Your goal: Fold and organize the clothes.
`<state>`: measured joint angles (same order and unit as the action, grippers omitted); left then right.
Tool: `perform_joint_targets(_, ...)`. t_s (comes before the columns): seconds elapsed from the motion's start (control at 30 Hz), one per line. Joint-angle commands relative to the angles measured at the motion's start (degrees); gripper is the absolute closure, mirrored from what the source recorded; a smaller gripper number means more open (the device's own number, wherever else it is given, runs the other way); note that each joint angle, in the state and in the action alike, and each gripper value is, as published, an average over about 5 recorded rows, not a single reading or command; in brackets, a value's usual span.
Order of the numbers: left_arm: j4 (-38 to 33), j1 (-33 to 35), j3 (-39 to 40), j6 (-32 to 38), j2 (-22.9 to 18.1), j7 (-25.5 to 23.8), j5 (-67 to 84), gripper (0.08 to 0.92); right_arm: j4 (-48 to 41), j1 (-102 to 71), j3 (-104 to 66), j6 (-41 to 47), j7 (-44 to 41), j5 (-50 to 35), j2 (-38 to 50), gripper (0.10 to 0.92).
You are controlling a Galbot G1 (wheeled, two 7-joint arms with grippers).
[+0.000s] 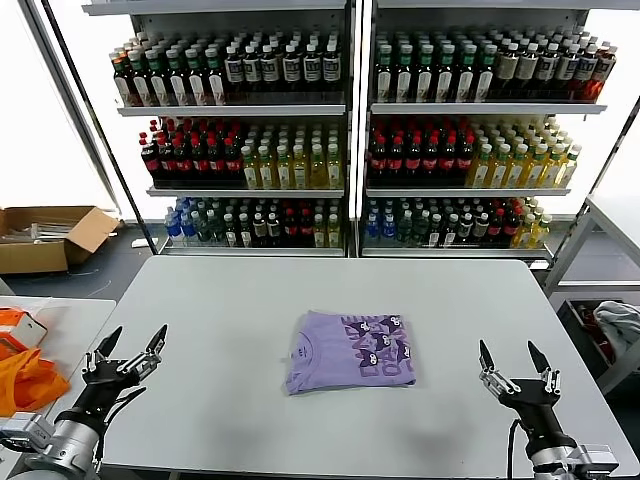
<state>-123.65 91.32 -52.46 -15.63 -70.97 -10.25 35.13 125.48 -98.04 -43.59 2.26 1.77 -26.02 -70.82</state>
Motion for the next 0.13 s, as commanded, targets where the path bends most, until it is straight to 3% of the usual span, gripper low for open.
perform_joint_targets(0.03,-0.5,0.8,-1.6,0.8,-0.6,-2.4,-3.2,0.177,0.4,-2.0,-1.6,-0.7,-0.9,-0.3,-0.6,0.203)
perform_joint_targets(0.13,-0.5,0.8,-2.1,0.8,-0.6,-2.4,-3.1,0.177,0.4,-2.0,-1.7,-0.8,-1.0,-0.3,-0.8,0.203)
